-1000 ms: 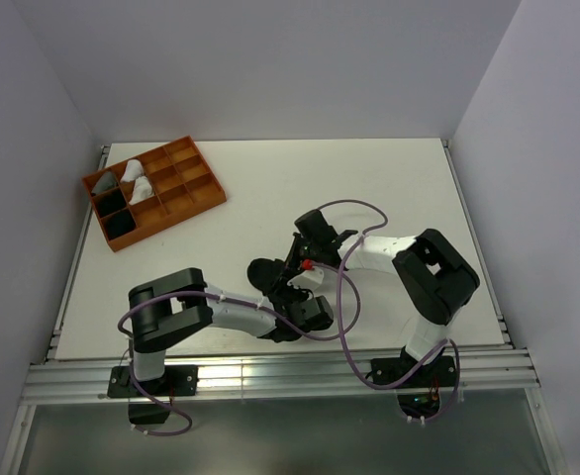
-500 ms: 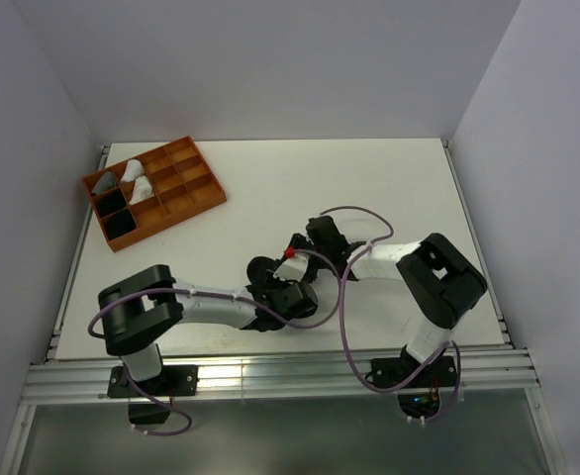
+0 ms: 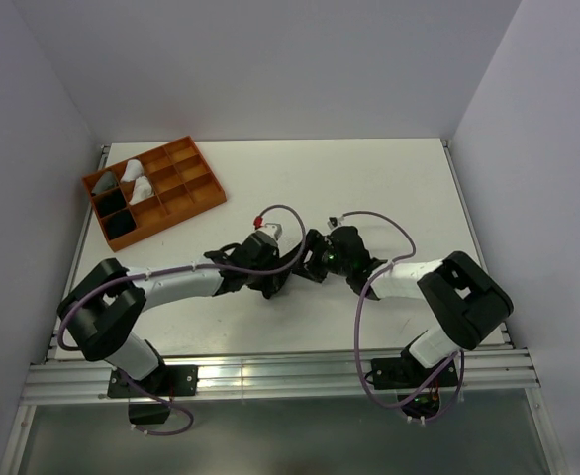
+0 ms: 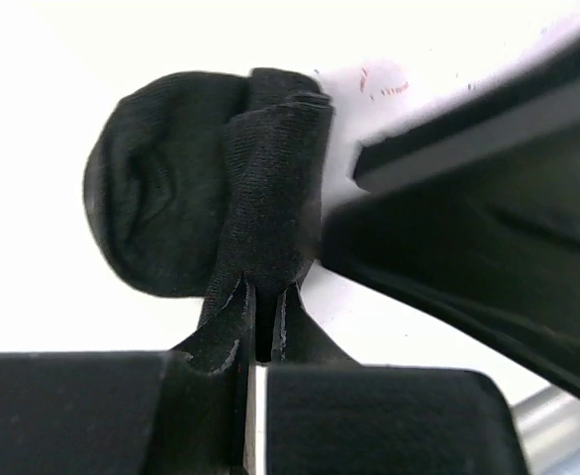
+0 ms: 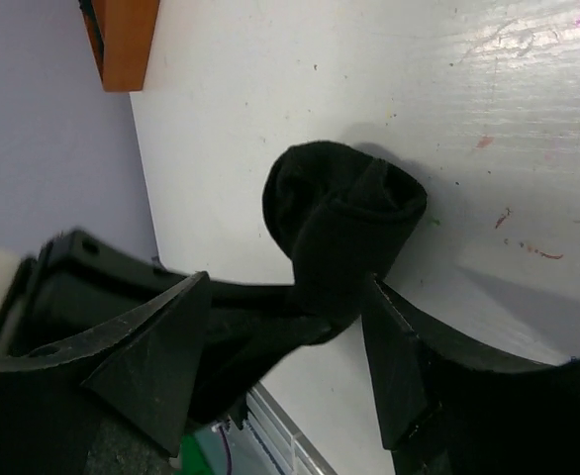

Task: Roll the socks
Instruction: Roll the sock at the center of the board.

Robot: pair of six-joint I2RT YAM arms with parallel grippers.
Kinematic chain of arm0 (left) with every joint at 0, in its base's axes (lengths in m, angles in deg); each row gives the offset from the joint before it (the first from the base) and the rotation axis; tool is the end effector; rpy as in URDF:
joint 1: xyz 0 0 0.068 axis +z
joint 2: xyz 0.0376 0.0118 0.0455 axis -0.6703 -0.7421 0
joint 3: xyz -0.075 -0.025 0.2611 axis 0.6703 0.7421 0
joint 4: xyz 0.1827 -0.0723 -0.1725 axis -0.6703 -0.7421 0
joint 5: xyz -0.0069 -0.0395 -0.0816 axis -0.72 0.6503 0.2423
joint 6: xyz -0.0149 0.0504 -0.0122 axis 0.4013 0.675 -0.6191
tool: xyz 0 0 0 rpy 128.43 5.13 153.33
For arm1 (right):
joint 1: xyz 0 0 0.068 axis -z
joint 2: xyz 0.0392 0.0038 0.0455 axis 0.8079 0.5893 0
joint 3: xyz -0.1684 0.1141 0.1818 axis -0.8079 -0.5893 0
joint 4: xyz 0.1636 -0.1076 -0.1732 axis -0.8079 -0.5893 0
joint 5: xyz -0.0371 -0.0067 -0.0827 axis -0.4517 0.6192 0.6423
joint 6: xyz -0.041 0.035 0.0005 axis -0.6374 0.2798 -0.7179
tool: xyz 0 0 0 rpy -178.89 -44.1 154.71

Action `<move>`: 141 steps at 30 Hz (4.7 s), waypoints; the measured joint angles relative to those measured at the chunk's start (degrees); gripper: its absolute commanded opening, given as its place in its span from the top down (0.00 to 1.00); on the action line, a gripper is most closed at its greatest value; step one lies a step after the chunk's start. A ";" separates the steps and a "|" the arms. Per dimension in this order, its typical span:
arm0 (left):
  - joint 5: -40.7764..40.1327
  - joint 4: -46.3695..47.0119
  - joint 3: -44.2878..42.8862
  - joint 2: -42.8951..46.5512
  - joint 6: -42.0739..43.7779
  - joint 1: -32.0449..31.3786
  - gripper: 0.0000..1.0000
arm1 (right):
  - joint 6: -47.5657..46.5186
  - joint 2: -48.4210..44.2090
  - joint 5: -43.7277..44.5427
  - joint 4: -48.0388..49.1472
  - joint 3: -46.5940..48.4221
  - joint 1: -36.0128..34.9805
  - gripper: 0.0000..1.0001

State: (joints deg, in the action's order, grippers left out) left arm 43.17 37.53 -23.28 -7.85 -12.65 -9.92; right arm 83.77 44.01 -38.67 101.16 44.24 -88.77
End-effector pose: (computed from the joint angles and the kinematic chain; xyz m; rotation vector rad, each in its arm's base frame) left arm 0.1938 -0.2408 0.1751 0.2707 2.5113 -0.5138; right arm 0.2294 0.1733 0.1532 0.3365 2.3194 1.2859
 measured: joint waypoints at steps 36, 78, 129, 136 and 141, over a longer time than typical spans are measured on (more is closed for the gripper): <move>30.95 9.51 2.10 -6.56 -6.86 17.33 0.64 | 5.29 14.82 -0.35 18.14 -3.06 1.42 1.00; -40.52 3.43 -5.81 -13.64 7.58 -19.19 0.62 | -8.28 11.52 3.32 -36.92 22.36 -2.51 0.80; 31.04 32.54 25.49 5.31 -24.92 22.60 0.97 | 0.66 17.42 -8.07 10.23 6.19 -1.38 0.35; 34.45 36.11 25.51 2.08 -25.14 23.15 0.97 | -0.70 18.69 -7.74 10.43 6.99 -1.97 0.53; 35.89 37.66 25.51 0.59 -25.07 23.54 0.80 | -2.23 18.67 -7.13 8.74 7.78 -2.12 0.83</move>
State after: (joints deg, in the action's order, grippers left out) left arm 79.06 75.19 2.23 -7.26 -37.72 13.62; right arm 81.54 62.68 -45.79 109.90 52.02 -90.89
